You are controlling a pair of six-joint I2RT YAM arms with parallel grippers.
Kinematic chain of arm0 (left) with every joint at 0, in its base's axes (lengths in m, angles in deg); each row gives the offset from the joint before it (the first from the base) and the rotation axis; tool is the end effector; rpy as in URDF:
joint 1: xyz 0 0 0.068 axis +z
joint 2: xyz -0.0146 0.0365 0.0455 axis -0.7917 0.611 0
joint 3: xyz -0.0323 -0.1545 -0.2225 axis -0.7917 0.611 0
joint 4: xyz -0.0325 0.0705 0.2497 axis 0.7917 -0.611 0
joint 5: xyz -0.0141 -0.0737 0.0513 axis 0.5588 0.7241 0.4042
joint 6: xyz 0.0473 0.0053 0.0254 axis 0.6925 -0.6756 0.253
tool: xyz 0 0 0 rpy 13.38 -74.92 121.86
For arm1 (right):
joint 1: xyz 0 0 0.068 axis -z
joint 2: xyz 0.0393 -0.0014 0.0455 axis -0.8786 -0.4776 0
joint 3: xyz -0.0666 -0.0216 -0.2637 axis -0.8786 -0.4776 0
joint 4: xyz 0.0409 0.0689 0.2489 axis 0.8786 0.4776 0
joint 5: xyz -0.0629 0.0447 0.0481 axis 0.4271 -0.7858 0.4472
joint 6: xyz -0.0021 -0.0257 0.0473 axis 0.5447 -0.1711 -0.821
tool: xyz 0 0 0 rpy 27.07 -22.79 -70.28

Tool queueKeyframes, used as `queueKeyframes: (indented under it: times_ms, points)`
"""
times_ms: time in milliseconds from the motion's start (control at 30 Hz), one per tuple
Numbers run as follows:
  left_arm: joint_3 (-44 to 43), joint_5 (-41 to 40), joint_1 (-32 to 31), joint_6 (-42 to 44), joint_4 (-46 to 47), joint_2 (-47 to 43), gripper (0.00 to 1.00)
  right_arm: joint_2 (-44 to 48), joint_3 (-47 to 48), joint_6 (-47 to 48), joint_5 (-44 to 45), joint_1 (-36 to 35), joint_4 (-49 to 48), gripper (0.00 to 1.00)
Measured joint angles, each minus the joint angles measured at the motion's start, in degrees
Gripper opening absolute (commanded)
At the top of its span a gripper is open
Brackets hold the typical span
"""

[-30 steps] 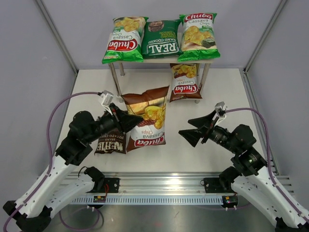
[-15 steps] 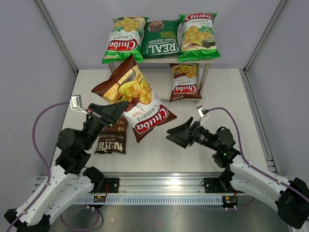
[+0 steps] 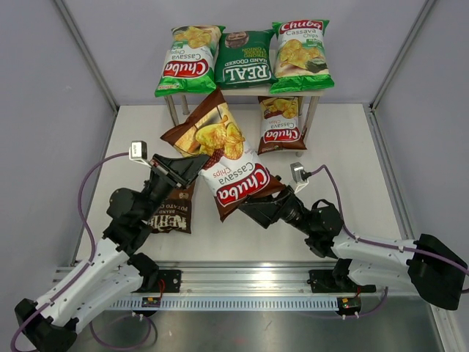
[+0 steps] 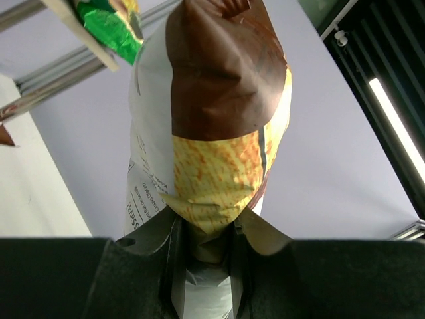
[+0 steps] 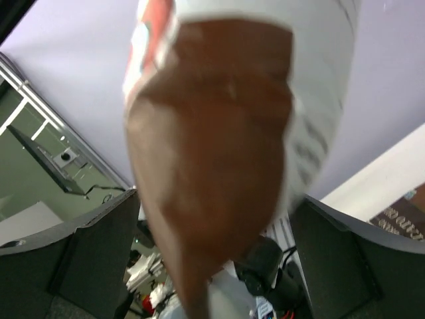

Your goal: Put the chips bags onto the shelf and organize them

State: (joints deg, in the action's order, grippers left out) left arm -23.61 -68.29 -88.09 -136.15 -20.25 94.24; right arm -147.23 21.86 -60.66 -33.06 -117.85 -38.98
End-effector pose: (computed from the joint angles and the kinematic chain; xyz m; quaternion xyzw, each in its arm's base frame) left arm 0.1252 -0.0945 0.3632 -0.1438 0.5341 -0.6983 0.4543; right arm 0.1108 0.1774 0.2864 -0.0928 0.4936 0.7242 0.4724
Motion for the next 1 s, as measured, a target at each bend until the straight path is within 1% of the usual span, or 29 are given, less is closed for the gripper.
queueKeyframes:
  times_ms: [200, 367, 400, 433, 467, 500, 533, 567, 600, 633, 667, 700, 733, 767, 800, 833, 900, 933, 967, 1000]
  points:
    - [0.0, 2.6, 0.2, -0.9, -0.6, 1.2, 0.06, -2.0, 0.7, 1.9, 4.9, -0.7, -2.1, 0.98]
    - [0.0, 4.7, 0.6, -0.9, -0.4, 3.6, 0.06, -2.2, -0.1, 2.3, 9.7, -0.9, -2.7, 0.9]
    - [0.0, 5.1, 0.7, -0.9, -0.4, 4.1, 0.08, -2.2, -0.6, 2.3, 10.5, -0.9, -2.7, 0.87]
    - [0.0, 5.6, 0.7, -0.9, -0.4, 4.6, 0.11, -2.2, -1.0, 2.3, 11.1, -0.9, -2.9, 0.83]
    - [0.0, 6.1, 0.8, -0.8, -0.5, 4.9, 0.14, -2.2, -1.4, 2.4, 11.5, -1.0, -3.0, 0.73]
    - [0.0, 6.4, 0.9, -0.6, -0.7, 5.1, 0.19, -2.2, -1.9, 2.6, 11.7, -1.0, -3.1, 0.7]
    - [0.1, 6.6, 0.9, -0.4, -1.1, 5.0, 0.21, -2.0, -2.1, 2.7, 11.7, -1.0, -3.1, 0.71]
    - [0.1, 6.7, 0.9, -0.2, -1.9, 4.8, 0.23, -1.7, -2.3, 2.8, 11.6, -1.0, -3.1, 0.66]
    - [0.1, 6.8, 0.9, 0.4, -2.6, 4.5, 0.26, -1.2, -2.6, 3.0, 11.5, -1.1, -2.8, 0.55]
    - [0.1, 6.9, 0.9, 1.0, -3.7, 4.0, 0.32, -0.4, -2.9, 3.0, 11.4, -1.1, -2.1, 0.51]
    - [0.1, 7.0, 0.9, 1.8, -5.3, 3.1, 0.36, 0.4, -3.3, 3.0, 11.1, -1.1, -1.4, 0.5]
    - [0.0, 6.9, 0.8, 2.9, -7.1, 2.1, 0.39, 1.2, -3.8, 3.0, 11.1, -1.2, -0.5, 0.42]
    - [-0.2, 6.8, 0.7, 4.2, -9.7, 0.9, 0.44, 2.0, -4.4, 3.0, 11.2, -1.3, -0.2, 0.4]
    - [-0.4, 6.7, 0.7, 5.1, -11.8, -0.1, 0.46, 2.7, -5.3, 3.0, 11.3, -1.3, -0.2, 0.38]
    - [-0.7, 6.4, 0.5, 6.2, -14.4, -1.4, 0.49, 3.5, -6.3, 2.8, 11.8, -1.3, -0.3, 0.34]
    - [-1.0, 6.0, 0.4, 7.3, -17.1, -2.5, 0.61, 4.2, -7.2, 2.6, 12.2, -1.3, -0.3, 0.3]
    - [-1.4, 4.6, 0.2, 9.5, -21.9, -4.7, 0.66, 5.2, -8.6, 2.3, 12.6, -1.3, -0.2, 0.24]
    - [-1.6, 3.5, 0.2, 10.3, -24.2, -5.5, 0.68, 5.6, -9.1, 2.1, 12.8, -1.3, 0.3, 0.19]
    - [-1.9, 2.3, 0.2, 11.4, -26.6, -6.5, 0.73, 5.9, -9.3, 1.8, 13.2, -1.2, 1.3, 0.18]
    - [-2.2, 1.2, 0.2, 12.4, -28.6, -7.2, 0.75, 6.1, -9.6, 1.7, 13.5, -1.2, 2.1, 0.15]
